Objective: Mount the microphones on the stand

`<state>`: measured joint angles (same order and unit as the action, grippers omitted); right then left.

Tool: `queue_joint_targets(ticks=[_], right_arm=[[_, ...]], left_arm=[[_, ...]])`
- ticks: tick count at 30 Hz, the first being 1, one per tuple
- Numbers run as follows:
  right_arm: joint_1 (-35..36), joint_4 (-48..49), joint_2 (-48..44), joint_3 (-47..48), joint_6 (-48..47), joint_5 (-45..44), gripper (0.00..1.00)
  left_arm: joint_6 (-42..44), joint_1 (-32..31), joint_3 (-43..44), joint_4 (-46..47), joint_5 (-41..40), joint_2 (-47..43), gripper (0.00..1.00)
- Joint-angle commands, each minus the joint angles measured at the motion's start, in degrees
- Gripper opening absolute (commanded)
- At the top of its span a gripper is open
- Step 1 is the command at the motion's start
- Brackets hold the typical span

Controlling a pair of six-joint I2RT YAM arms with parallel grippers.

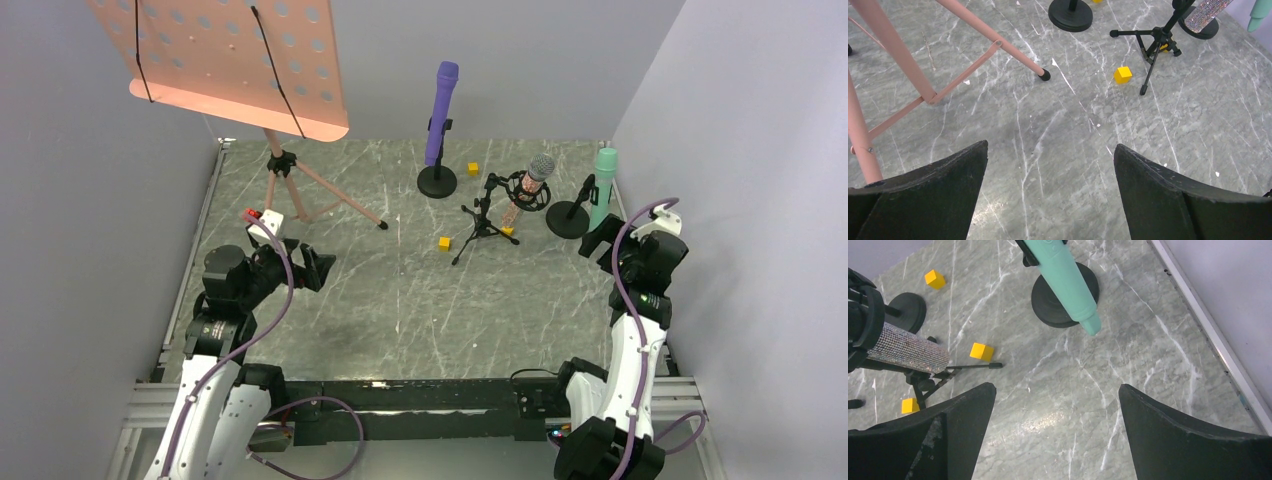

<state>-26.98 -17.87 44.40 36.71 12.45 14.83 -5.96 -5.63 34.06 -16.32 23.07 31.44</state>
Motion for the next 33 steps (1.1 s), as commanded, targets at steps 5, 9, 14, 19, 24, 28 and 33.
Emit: queue_joint_targets(ticks=[5,9,14,19,24,28,33], right_arm=[[-0.3,0.7,-0.1,3.5,-1.4,5.6,1.00],[-0.3,0.6,-0.3,3.3,-1.6,8.0,1.00],[-0.3,0.5,-0.7,3.4,-1.1,8.8,1.00],[-0.3,0.7,-0.7,3.2,-0.7,8.7,1.00],[-0.3,0.7,-1.1,3.3,-0.7,8.3,1.00],[-0.3,0.8,-1.2,3.4,-0.8,7.9,1.00],[-0.3,0.8,-1.4,3.3,-0.9,8.0,1.00]], left_arm=[[0.9,0.4,0.7,0.6,1.1,-0.1,0.99],[0.7,0.4,0.7,0.6,1.5,0.1,0.99],[0.6,0.4,0.7,0.5,1.8,0.4,0.99],[0.7,0.4,0.7,0.2,1.7,0.2,0.99],[0.7,0.6,0.7,0.3,1.8,0.2,0.99],[0.6,0.7,0.7,0.3,1.8,0.5,0.99],[0.6,0.7,0.7,0.3,2.0,0.6,0.99]])
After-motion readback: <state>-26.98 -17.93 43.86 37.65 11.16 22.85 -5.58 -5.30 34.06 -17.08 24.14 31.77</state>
